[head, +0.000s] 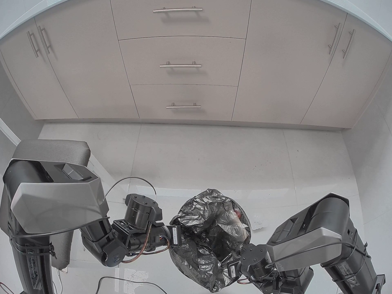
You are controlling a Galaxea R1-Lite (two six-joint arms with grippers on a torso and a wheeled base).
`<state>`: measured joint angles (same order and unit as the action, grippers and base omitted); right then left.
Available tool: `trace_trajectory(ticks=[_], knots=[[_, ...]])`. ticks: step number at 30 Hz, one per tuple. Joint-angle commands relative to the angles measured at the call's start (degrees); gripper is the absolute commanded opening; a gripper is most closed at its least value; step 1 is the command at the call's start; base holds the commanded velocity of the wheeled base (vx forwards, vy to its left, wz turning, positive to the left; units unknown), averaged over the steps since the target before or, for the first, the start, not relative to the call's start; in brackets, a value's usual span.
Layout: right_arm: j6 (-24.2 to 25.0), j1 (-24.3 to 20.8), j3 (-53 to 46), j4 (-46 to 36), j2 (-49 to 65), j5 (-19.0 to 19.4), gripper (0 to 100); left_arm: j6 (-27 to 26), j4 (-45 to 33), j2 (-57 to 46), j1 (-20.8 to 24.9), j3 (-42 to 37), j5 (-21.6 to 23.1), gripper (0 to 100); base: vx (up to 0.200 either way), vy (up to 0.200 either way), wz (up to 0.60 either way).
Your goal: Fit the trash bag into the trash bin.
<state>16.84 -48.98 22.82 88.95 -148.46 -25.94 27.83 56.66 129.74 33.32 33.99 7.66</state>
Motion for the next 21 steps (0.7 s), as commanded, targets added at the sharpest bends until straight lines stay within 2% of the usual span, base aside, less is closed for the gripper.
trace_trajectory(ticks=[1, 9, 21], knots=[[-0.05, 0.11, -1.02, 1.05, 1.59, -0.51, 0, 0.03, 0.03, 0.16, -0.01, 0.11, -0.1, 0, 0.0, 0.0, 0.0], [-1.81, 1.52, -1.64, 1.05, 4.32, -2.36, 0, 0.03, 0.03, 0.25, -0.09, 0.2, -0.8, 0, 0.0, 0.0, 0.0], [-1.1, 3.81, -7.18, 1.05, 3.88, -3.77, 0, 0.03, 0.03, 0.77, -0.18, 0.29, -0.8, 0, 0.0, 0.0, 0.0]])
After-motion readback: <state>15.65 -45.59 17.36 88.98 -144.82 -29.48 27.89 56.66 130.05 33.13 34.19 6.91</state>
